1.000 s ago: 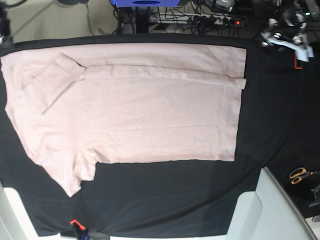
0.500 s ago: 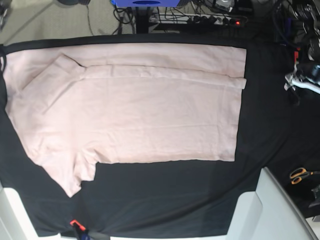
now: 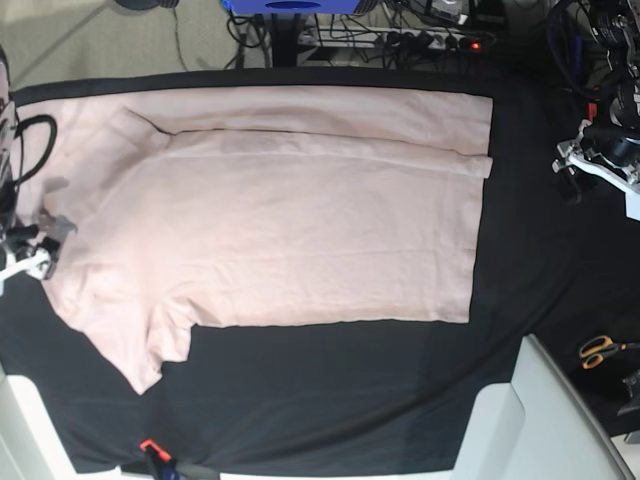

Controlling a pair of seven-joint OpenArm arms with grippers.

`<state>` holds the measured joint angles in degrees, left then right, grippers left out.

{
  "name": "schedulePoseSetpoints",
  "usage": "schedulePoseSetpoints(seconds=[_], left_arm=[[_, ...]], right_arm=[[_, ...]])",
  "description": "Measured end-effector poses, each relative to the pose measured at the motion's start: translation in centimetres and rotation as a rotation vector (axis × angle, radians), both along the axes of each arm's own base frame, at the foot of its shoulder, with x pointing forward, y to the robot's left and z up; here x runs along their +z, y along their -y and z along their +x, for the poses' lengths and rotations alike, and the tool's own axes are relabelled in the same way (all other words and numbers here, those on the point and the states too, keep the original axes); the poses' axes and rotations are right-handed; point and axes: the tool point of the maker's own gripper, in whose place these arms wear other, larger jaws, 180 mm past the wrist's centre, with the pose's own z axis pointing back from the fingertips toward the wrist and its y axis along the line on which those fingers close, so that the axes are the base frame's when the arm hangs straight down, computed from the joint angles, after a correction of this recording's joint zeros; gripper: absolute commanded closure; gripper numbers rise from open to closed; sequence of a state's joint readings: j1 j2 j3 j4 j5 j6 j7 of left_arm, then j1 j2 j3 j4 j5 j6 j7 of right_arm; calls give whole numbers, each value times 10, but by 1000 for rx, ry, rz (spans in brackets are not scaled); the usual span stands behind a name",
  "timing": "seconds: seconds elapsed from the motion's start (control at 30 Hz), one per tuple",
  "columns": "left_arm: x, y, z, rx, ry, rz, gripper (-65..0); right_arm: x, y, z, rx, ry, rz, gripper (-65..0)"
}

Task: Fold the T-shirt properly
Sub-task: 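Grasp the shirt's side edge near the sleeve with the right gripper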

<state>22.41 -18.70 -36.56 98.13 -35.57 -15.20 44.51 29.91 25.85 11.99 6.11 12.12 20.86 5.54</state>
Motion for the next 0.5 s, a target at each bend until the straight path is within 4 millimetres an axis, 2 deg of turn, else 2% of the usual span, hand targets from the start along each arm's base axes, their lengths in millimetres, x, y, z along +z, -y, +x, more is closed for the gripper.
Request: schedulePoseSetpoints(seconds=[0.17,0.2,0.27,0.37,0.4,0.5], left_arm=[[0,0,0,0,1,0,-382],[0,0,0,0,1,0,-382],[0,0,0,0,1,0,-382],[0,0,0,0,1,0,-382],[0,0,0,0,1,0,-382],[0,0,0,0,-1,0,-382]], right_arm=[[-3,-1,-3,-1,10,-6,-452],[-2,-1,-3,0,13,-7,-434],[-2,-1,-2,6,6,-12,-335],[-2,-2,-2,8,7,-11,-143],[-2,-3,-2,11,0,-11,-101],[-2,-4,-1,13,2,-9,-89]])
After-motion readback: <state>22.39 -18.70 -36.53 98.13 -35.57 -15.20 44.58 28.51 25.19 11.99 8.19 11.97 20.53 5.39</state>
